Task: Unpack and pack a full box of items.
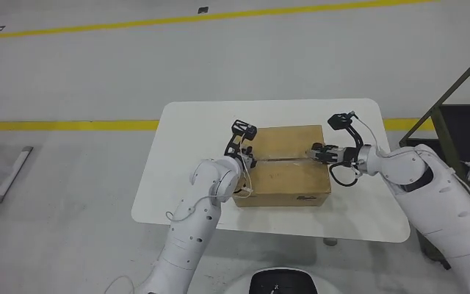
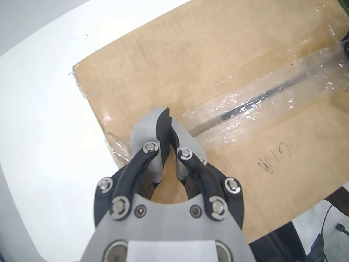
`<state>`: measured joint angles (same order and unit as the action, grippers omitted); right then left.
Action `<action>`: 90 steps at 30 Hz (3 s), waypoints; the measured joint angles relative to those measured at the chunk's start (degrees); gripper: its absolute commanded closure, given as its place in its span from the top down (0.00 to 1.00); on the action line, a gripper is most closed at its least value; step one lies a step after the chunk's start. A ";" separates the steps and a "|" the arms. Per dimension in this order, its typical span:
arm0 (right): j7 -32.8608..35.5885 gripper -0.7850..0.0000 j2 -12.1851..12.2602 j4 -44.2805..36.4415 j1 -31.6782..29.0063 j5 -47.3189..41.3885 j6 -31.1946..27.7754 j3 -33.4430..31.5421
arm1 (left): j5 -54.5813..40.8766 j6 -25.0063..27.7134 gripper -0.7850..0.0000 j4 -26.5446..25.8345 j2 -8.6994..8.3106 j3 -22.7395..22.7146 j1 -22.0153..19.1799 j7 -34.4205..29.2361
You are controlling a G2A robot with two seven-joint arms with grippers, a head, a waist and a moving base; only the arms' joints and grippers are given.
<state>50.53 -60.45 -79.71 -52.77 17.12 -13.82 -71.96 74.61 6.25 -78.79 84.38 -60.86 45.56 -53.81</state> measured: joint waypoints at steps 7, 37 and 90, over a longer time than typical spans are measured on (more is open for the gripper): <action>0.02 0.51 1.37 -0.70 -1.64 -4.33 0.26 -7.59 | -0.57 0.40 0.10 0.35 0.32 1.24 -0.65 0.11; -3.71 0.25 4.49 1.28 -14.97 -15.41 -4.88 -25.25 | -2.91 6.23 0.28 13.28 7.42 20.51 -11.73 5.83; -38.21 0.00 -2.83 -0.99 -9.32 18.21 -0.81 4.22 | 16.70 -13.58 1.00 -24.75 0.92 -11.93 17.31 0.55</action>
<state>12.32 -63.28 -80.70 -62.09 35.33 -14.63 -67.75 91.31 -7.34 -103.54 85.30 -72.79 62.88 -53.26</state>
